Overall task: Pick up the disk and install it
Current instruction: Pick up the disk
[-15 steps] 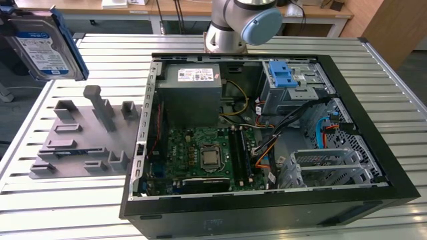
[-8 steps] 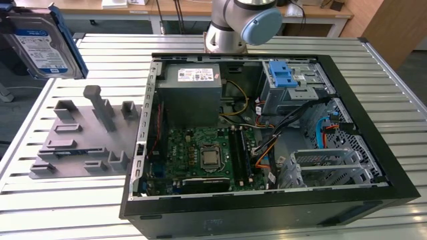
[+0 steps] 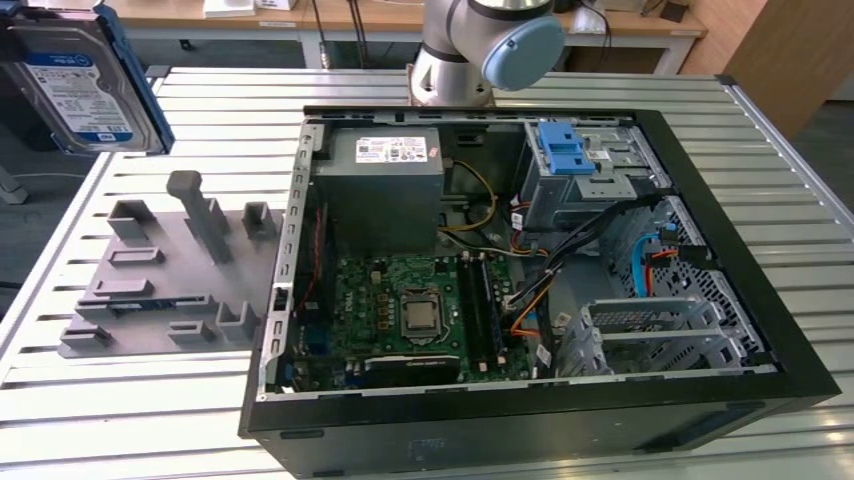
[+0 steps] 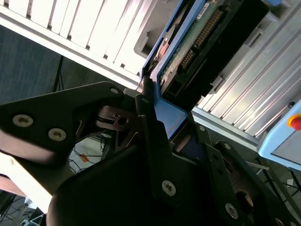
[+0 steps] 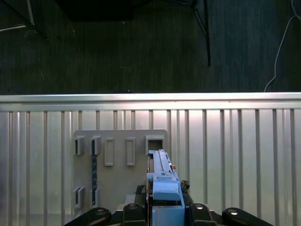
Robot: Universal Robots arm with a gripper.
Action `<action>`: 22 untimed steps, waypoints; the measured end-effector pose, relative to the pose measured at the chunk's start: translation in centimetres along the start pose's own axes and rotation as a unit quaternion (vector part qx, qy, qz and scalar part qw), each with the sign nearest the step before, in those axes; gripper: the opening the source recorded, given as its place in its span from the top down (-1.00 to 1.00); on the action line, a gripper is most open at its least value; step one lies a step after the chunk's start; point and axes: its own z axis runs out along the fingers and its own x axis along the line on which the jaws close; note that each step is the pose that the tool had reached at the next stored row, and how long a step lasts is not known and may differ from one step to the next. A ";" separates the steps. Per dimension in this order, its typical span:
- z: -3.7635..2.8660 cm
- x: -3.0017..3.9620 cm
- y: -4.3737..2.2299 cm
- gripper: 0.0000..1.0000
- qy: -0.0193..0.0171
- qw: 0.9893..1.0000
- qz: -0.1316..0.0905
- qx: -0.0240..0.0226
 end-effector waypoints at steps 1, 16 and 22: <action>-0.06 0.00 0.00 0.27 0.000 1.000 0.000 0.000; -1.20 0.00 0.01 0.27 0.000 1.000 0.000 0.000; -2.04 0.00 0.03 0.27 0.000 1.000 0.000 0.000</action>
